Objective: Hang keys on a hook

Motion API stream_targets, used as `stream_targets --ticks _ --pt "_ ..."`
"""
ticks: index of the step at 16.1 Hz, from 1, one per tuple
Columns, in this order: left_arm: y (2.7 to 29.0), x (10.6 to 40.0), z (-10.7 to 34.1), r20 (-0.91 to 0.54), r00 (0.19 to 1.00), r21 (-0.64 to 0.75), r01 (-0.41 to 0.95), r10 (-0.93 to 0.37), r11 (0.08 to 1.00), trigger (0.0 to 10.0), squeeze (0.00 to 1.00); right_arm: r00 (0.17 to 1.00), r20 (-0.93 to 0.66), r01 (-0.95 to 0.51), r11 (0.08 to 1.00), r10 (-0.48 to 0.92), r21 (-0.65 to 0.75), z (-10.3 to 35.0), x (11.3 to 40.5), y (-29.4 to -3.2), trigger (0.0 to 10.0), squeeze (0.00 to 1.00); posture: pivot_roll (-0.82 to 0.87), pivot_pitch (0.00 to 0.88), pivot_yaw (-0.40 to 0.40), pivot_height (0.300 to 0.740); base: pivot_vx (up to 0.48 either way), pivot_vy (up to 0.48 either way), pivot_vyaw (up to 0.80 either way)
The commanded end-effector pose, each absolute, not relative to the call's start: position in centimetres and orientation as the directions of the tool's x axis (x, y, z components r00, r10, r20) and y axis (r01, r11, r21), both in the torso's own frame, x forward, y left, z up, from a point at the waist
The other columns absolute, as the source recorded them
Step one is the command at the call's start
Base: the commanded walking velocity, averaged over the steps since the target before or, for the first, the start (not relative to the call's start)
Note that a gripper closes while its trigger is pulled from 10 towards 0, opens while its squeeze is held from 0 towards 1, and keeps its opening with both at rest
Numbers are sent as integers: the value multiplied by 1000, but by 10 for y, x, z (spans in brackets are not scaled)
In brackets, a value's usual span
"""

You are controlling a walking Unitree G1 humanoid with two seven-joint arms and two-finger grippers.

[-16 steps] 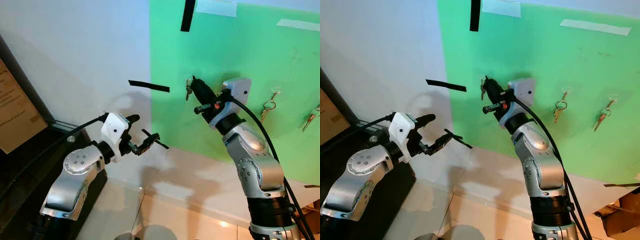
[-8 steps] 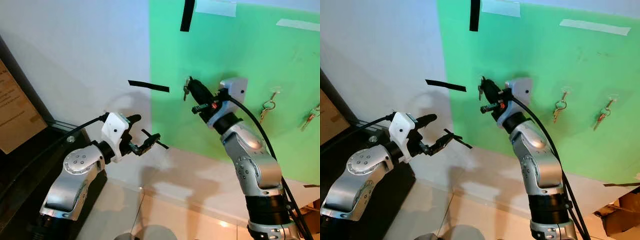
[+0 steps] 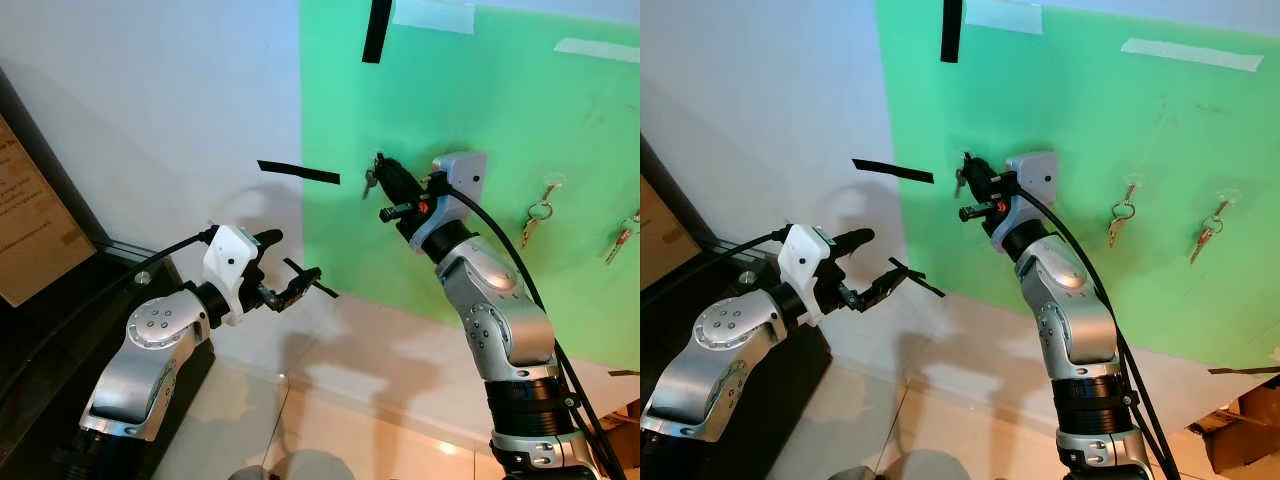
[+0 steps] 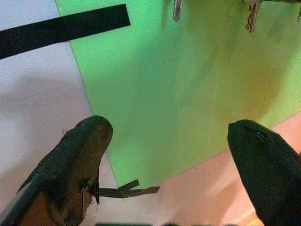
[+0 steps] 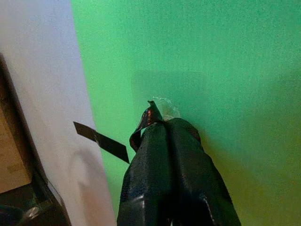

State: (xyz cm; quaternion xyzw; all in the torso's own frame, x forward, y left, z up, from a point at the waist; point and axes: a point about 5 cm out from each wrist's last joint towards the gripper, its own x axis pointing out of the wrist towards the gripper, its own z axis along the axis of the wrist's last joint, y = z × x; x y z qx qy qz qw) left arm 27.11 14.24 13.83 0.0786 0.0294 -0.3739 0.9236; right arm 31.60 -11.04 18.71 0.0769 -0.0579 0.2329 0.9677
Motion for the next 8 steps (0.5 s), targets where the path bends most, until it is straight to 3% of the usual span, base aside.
stream_targets --ticks 1,8 --pt "140 270 142 -107 708 129 706 -698 697 10000 16 901 127 -430 896 416 113 185 319 -114 10000 0 -13 0 15 740 0 0 0" --pt "138 270 142 -109 700 132 714 -706 688 10000 12 917 66 -399 911 394 105 171 319 -115 10000 0 -13 0 15 740 0 0 0"
